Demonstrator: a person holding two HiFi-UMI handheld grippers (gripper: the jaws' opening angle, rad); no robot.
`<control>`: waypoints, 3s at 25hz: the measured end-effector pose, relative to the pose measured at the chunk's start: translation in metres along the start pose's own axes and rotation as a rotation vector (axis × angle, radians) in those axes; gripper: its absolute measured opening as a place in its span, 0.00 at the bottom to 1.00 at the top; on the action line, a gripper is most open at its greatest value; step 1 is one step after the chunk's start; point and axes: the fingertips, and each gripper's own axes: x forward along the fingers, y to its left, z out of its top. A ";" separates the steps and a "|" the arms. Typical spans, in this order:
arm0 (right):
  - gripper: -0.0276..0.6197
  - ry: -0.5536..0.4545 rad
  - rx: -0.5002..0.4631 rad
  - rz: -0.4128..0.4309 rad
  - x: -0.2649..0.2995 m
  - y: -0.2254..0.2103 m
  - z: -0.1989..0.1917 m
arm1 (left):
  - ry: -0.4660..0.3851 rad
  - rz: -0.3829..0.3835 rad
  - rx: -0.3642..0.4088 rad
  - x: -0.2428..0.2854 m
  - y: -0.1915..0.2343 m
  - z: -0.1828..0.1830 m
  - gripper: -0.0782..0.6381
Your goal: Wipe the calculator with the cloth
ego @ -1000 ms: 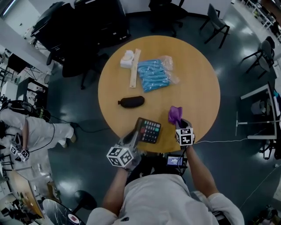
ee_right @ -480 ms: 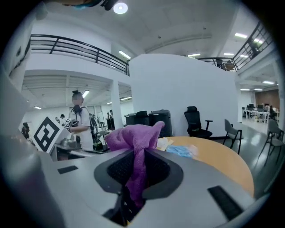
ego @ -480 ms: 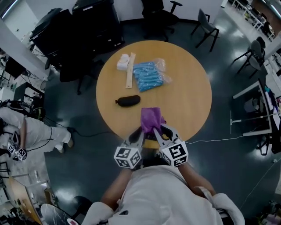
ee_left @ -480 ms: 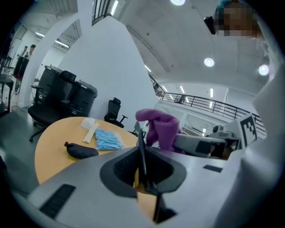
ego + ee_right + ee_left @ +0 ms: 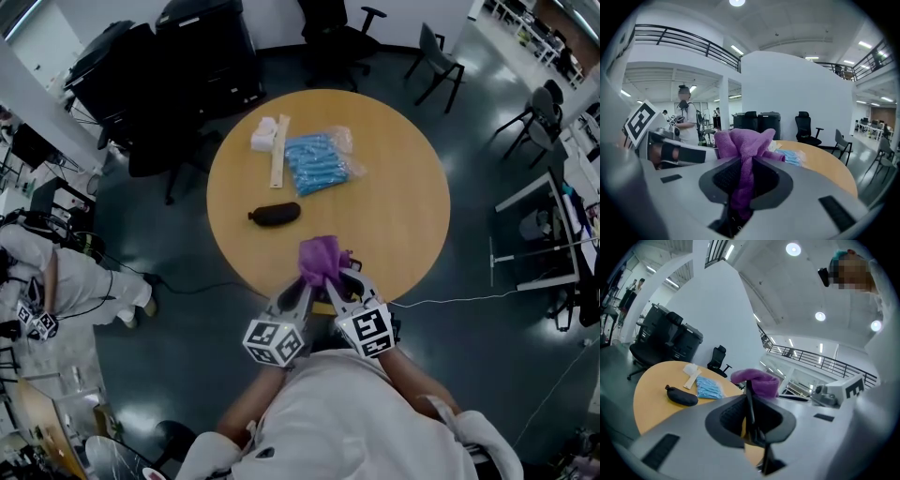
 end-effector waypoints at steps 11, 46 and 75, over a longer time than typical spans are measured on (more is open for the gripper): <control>0.14 0.082 0.074 -0.093 -0.017 -0.036 -0.041 | -0.047 0.023 -0.047 -0.011 0.014 0.016 0.18; 0.14 0.011 -0.073 -0.006 -0.023 0.014 -0.003 | -0.089 -0.010 -0.058 0.008 -0.006 0.031 0.18; 0.15 0.051 -0.057 -0.101 -0.072 -0.045 -0.017 | 0.145 -0.035 0.612 0.022 -0.005 0.007 0.18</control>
